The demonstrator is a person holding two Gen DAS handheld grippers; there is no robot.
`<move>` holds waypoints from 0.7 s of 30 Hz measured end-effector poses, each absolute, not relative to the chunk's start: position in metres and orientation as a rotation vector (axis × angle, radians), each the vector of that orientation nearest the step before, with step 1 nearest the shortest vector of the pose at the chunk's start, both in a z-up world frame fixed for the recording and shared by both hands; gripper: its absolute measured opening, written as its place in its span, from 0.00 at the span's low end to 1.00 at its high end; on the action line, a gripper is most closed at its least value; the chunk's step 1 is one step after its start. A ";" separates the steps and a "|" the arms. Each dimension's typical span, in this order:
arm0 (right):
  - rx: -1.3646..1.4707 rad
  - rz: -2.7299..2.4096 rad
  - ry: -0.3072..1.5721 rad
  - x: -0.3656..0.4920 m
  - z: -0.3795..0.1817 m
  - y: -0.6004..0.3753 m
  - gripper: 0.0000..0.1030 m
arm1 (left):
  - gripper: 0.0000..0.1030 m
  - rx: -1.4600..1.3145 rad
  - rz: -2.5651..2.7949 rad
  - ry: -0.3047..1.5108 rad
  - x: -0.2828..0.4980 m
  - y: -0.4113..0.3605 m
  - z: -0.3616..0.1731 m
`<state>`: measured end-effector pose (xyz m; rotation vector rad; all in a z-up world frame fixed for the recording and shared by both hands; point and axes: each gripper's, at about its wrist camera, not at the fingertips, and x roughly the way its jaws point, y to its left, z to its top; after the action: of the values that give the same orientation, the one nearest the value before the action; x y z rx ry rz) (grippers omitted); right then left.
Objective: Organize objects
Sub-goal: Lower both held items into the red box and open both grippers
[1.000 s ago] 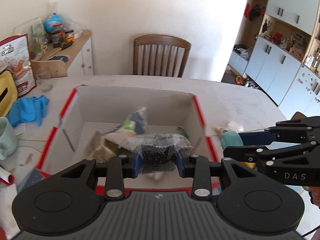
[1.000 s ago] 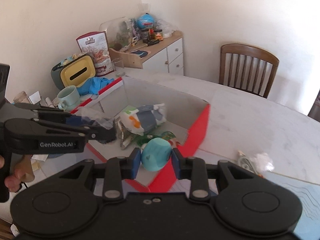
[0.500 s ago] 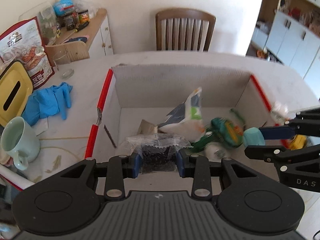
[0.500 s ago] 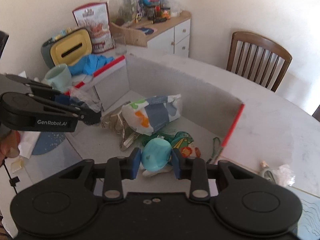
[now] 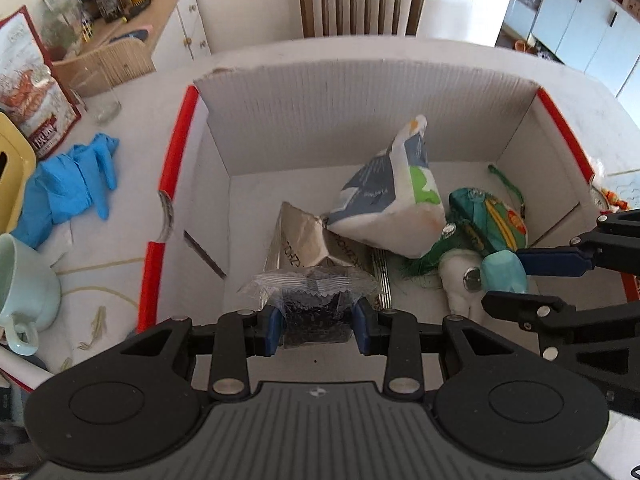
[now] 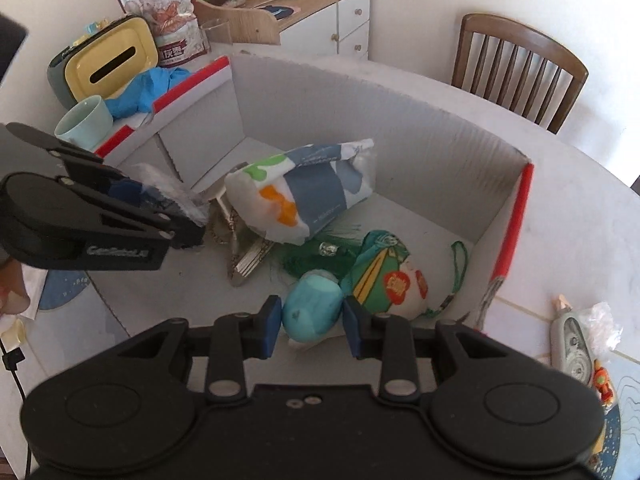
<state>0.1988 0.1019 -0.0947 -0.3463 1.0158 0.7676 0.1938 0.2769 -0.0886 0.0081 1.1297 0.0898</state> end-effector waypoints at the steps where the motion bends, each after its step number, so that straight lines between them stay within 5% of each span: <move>1: -0.345 0.770 1.022 0.199 -0.096 0.103 0.31 | 0.34 0.004 0.089 1.142 0.195 0.277 -0.091; 10: -0.314 0.781 1.053 0.201 -0.096 0.102 0.34 | 0.35 -0.029 0.082 1.212 0.198 0.279 -0.105; 15: -0.291 0.793 1.046 0.200 -0.091 0.098 0.35 | 0.56 -0.012 0.104 1.196 0.193 0.277 -0.102; 21: -0.260 0.813 1.035 0.198 -0.080 0.091 0.39 | 0.60 -0.004 0.114 1.161 0.186 0.273 -0.090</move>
<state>0.1978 0.0909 -0.0801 -0.2596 1.0350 0.8135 0.1862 0.2728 -0.0896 -0.0041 1.1606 0.1140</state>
